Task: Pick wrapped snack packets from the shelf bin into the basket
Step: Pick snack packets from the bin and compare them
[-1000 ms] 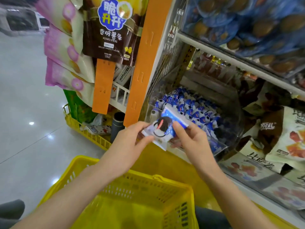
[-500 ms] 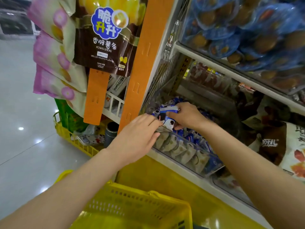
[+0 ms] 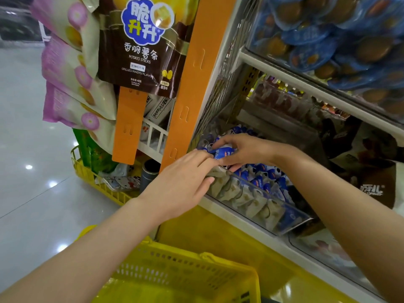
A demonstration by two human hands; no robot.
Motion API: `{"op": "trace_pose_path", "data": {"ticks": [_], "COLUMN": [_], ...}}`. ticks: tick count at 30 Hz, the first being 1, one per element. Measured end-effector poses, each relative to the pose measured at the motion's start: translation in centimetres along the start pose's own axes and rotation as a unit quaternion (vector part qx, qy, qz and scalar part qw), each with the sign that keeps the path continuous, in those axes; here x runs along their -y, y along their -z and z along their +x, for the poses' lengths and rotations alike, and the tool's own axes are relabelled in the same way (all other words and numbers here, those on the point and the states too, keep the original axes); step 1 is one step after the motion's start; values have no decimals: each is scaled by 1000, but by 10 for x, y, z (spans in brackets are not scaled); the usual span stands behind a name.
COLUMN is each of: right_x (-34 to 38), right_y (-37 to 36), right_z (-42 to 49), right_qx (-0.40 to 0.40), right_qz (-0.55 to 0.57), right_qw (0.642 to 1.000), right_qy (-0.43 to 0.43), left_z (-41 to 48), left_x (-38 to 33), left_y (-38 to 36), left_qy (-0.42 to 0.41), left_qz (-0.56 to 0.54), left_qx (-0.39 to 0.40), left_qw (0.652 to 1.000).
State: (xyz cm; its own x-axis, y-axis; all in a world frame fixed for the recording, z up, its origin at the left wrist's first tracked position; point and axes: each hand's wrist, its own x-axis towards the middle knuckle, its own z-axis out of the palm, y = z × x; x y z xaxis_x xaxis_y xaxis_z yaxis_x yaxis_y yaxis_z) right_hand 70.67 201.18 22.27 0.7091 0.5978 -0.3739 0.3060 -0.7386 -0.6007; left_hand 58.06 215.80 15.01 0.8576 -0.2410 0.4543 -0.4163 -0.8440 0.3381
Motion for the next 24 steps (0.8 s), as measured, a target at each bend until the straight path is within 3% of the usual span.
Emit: {"op": "trace_pose_path", "data": {"ticks": [9, 15, 19, 22, 24], "right_x": [10, -4, -13, -17, -21], "right_y": [16, -17, -16, -6, 0], "right_z": [12, 27, 14, 1, -8], "right_qx": [58, -50, -85, -159, -136], "right_qz": [-116, -135, -11, -65, -109], "right_qw": [991, 989, 995, 978, 976], "right_qy": [-17, 34, 56, 122, 127], "left_z": [-1, 2, 1, 0, 0], "left_x": [2, 0, -1, -3, -3], "left_y": [2, -1, -2, -1, -1], "left_qy": [0, 26, 26, 30, 29], "left_qz": [8, -23, -21, -22, -14], "left_qx": [5, -8, -7, 0, 3], "left_qw": [1000, 999, 999, 999, 999]}}
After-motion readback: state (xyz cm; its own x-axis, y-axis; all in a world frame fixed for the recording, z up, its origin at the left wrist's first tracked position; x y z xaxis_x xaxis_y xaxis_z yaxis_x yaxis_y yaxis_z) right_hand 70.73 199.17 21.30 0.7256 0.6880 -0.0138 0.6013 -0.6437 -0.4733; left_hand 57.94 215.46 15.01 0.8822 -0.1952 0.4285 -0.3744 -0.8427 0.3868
